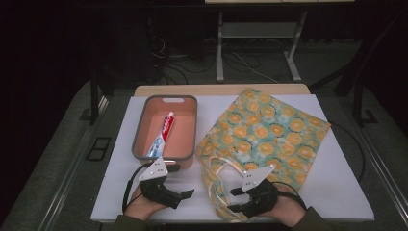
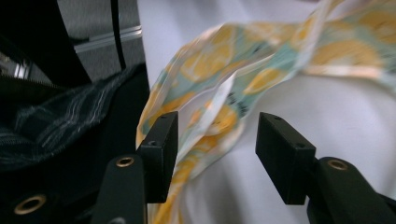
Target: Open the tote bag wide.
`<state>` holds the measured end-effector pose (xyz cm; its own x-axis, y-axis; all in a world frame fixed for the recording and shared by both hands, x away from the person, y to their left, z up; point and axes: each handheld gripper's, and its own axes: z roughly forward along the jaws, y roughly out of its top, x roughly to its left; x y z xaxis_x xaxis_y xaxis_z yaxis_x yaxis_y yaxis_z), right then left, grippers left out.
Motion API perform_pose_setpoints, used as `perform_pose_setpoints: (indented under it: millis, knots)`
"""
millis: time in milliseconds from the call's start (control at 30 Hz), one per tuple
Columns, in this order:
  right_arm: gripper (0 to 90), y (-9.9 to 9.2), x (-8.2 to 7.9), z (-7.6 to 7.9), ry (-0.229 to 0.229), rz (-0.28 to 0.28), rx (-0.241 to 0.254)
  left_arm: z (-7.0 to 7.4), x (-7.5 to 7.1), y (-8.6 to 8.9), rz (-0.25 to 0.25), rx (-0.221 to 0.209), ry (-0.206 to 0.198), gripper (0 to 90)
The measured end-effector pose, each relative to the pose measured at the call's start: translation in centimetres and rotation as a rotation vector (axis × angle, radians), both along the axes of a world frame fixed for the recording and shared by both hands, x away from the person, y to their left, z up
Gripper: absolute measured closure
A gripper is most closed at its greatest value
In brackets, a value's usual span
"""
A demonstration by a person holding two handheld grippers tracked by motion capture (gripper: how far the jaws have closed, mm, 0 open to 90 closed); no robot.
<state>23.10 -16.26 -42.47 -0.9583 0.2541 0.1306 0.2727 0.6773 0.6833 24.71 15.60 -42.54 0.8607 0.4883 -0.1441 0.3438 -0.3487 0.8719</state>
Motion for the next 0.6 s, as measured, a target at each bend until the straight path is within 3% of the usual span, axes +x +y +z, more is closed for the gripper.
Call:
perform_pose_setpoints:
  millis: [100, 200, 400, 533, 600]
  knots:
    - [49.4, 0.7, -0.3, -0.7, 0.002, 0.023, -0.036, 0.0, 0.0, 0.0, 0.000, 0.000, -0.002, 2.0]
    - [56.0, 0.9, -0.3, -1.2, -0.003, 0.028, -0.063, 0.0, 0.0, 0.0, 0.000, -0.001, -0.001, 2.0]
    - [88.6, 1.3, -0.5, -1.6, -0.020, 0.056, -0.085, -0.1, 0.1, 0.0, -0.001, -0.001, 0.004, 2.0]
    - [88.7, 1.0, -0.3, -1.0, -0.020, 0.041, -0.067, -0.1, 0.1, 0.0, -0.001, -0.004, 0.005, 2.0]
    - [88.2, 0.4, 0.0, -0.1, -0.014, 0.006, -0.027, -0.1, 0.1, 0.0, -0.002, -0.004, 0.003, 2.0]
